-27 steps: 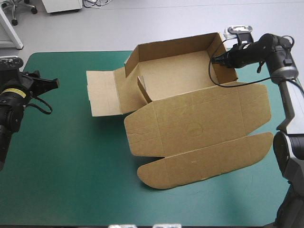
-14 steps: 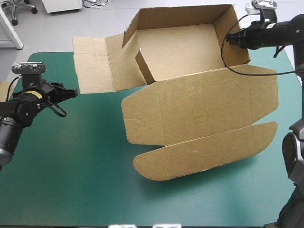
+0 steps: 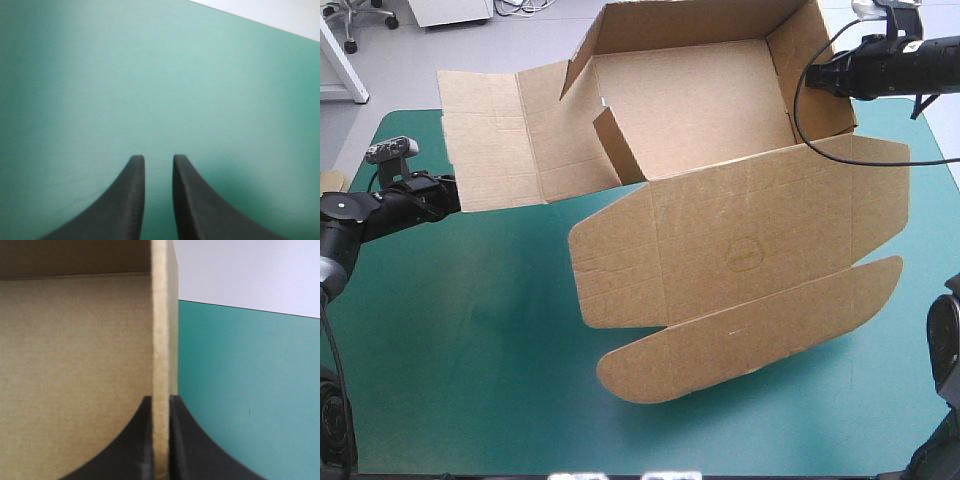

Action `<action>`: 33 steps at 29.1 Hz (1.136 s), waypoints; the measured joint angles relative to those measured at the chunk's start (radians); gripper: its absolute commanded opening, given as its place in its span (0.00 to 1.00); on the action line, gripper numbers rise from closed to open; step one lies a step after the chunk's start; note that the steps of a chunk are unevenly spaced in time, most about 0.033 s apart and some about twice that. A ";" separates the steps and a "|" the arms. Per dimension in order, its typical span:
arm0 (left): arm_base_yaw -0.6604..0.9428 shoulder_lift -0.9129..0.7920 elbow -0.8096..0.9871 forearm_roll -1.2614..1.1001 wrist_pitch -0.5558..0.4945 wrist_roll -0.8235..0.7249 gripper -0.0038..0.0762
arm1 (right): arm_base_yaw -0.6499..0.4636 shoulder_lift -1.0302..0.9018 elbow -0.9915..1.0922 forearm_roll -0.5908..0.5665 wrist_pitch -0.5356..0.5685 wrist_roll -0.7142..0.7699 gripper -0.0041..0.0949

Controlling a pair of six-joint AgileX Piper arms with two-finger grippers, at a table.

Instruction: Fold the box

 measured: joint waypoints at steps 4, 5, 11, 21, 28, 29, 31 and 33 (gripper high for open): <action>0.001 0.060 0.000 -0.239 0.138 0.175 0.23 | 0.000 -0.021 0.000 0.006 0.009 -0.001 0.04; 0.001 0.078 0.000 -0.316 0.214 0.231 0.23 | 0.000 -0.023 -0.003 0.007 0.009 -0.001 0.04; 0.000 0.087 0.000 -0.438 0.408 0.287 0.23 | 0.000 -0.024 -0.003 -0.002 0.009 -0.001 0.04; -0.073 0.086 0.000 -0.565 0.497 0.305 0.23 | 0.000 -0.021 -0.003 -0.009 0.009 -0.001 0.04; -0.138 0.071 -0.005 -0.645 0.498 0.305 0.23 | 0.001 -0.021 -0.003 -0.038 0.009 -0.001 0.04; -0.145 0.068 -0.011 -0.646 0.498 0.303 0.23 | 0.001 -0.021 -0.003 -0.043 0.009 -0.001 0.04; -0.156 0.059 -0.029 -0.647 0.498 0.296 0.23 | 0.001 -0.021 -0.003 -0.052 0.009 -0.001 0.04; -0.168 0.054 -0.057 -0.649 0.498 0.282 0.23 | 0.001 -0.021 -0.003 -0.058 0.007 -0.001 0.04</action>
